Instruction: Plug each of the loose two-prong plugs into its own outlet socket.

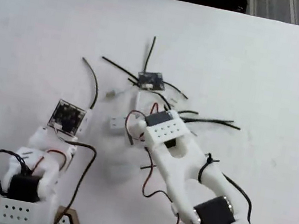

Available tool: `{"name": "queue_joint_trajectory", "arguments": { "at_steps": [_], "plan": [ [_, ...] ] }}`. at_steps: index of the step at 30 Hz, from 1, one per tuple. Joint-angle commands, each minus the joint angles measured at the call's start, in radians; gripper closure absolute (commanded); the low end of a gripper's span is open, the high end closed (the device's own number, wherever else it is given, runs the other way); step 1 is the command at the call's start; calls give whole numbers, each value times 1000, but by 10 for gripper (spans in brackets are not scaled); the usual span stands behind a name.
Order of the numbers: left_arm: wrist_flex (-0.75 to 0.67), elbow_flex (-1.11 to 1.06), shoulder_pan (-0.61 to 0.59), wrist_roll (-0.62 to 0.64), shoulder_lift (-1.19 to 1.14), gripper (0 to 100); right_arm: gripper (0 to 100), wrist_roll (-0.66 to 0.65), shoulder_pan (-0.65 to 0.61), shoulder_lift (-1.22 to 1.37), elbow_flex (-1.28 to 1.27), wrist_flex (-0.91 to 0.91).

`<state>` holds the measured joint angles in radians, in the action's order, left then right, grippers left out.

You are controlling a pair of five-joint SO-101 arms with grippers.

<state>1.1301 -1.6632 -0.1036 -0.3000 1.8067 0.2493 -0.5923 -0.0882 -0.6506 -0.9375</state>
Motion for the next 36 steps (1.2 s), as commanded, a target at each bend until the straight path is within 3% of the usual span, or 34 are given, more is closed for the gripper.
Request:
{"name": "queue_joint_trajectory", "arguments": {
  "at_steps": [1,7,12,24,36],
  "plan": [
    [-15,3,5,-8,5,962,728,-164,44,-133,40,-110],
    [-15,3,5,-8,5,962,729,-496,242,-286,34,-186],
    [-15,3,5,-8,5,962,729,-715,297,-240,32,-205],
    [-14,2,5,-8,5,962,729,-738,389,124,218,-160],
    [-32,-18,5,-8,5,962,730,-733,351,325,333,-154]
  ]
}}
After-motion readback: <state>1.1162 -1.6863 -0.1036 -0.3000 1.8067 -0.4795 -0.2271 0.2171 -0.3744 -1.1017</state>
